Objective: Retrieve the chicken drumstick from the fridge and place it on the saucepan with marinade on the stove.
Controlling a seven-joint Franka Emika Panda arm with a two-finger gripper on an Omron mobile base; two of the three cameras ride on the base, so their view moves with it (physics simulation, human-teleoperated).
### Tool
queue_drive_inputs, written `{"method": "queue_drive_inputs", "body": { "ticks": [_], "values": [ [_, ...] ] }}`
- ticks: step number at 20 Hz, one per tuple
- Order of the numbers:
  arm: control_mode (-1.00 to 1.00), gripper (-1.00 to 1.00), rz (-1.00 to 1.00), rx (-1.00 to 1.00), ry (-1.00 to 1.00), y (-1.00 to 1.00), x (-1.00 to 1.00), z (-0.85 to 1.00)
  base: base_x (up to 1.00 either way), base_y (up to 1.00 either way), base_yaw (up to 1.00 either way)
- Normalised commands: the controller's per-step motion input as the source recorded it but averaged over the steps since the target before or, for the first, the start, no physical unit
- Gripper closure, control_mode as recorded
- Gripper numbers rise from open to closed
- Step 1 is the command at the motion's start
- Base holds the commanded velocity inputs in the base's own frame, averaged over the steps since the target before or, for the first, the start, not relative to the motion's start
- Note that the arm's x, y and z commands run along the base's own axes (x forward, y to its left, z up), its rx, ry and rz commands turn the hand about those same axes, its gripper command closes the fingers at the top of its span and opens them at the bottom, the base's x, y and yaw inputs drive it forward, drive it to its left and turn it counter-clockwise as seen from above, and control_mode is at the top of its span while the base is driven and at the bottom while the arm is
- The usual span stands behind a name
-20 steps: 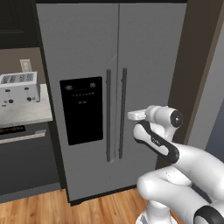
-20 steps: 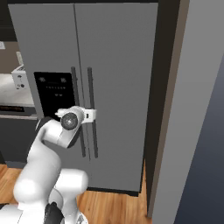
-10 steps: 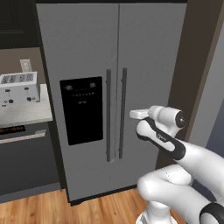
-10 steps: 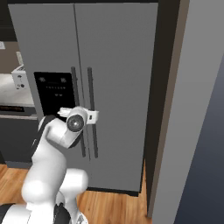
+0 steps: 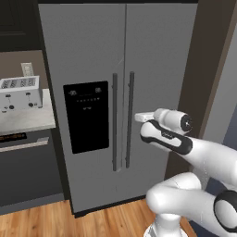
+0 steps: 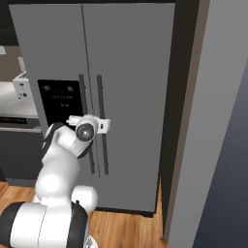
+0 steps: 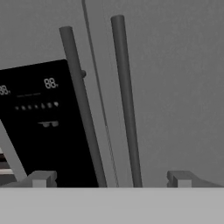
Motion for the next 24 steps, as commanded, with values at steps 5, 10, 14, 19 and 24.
{"method": "queue_drive_inputs", "body": {
  "ticks": [5,10,14,19,24],
  "values": [
    [-1.0,-1.0,-0.01,0.0,-0.03,0.0,0.25,-0.05,0.0,0.0,0.0],
    [-1.0,-1.0,-0.01,0.0,-0.03,0.01,0.31,-0.05,0.0,0.0,0.0],
    [-1.0,-1.0,-0.02,0.0,-0.03,0.03,0.35,-0.08,0.0,0.0,0.0],
    [-1.0,-1.0,-0.02,0.0,-0.03,0.06,0.42,-0.13,0.0,0.0,0.0],
    [-1.0,-1.0,-0.01,0.0,0.0,0.03,0.41,-0.09,0.0,0.0,0.0]
  ]
}}
